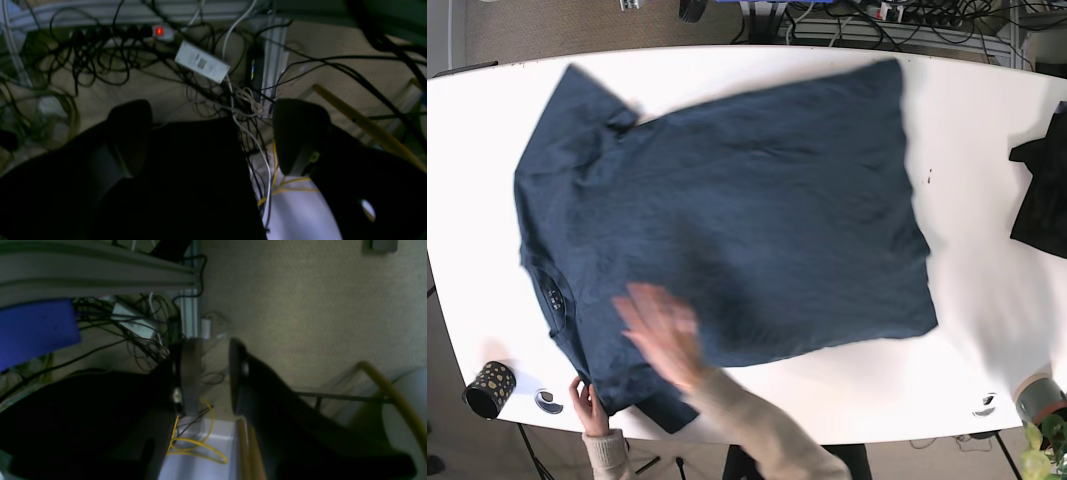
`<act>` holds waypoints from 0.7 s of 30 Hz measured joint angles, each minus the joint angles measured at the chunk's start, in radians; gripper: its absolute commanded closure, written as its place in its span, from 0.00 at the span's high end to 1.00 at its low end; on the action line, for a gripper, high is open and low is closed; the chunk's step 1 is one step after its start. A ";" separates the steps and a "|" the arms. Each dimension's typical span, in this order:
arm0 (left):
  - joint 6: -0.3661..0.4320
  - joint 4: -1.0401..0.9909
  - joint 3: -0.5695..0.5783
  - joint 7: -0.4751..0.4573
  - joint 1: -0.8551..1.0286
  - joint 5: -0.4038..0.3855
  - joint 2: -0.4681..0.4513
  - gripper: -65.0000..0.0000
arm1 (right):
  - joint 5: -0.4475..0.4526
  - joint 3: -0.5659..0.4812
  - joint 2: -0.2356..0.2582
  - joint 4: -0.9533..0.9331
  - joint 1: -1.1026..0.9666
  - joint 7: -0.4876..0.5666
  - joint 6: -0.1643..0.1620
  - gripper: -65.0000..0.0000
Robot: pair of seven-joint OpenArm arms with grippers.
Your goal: Fold the T-shirt properly
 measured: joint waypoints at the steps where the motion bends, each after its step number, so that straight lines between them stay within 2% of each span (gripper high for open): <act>1: 0.000 -0.046 0.000 -0.013 -0.031 -0.004 0.001 0.81 | -0.007 0.000 -0.004 -0.016 0.012 0.001 0.003 0.21; 6: 0.003 -0.156 0.000 -0.013 -0.116 -0.003 0.016 0.81 | -0.015 -0.001 -0.008 -0.098 0.068 0.000 0.005 0.21; 18: 0.000 -0.180 0.000 -0.001 -0.172 -0.004 0.018 0.81 | -0.014 -0.001 -0.005 -0.203 0.156 0.002 0.002 0.21; 21: 0.000 -0.212 0.000 0.053 -0.201 -0.004 0.019 0.81 | -0.015 -0.001 -0.005 -0.207 0.169 -0.005 0.002 0.21</act>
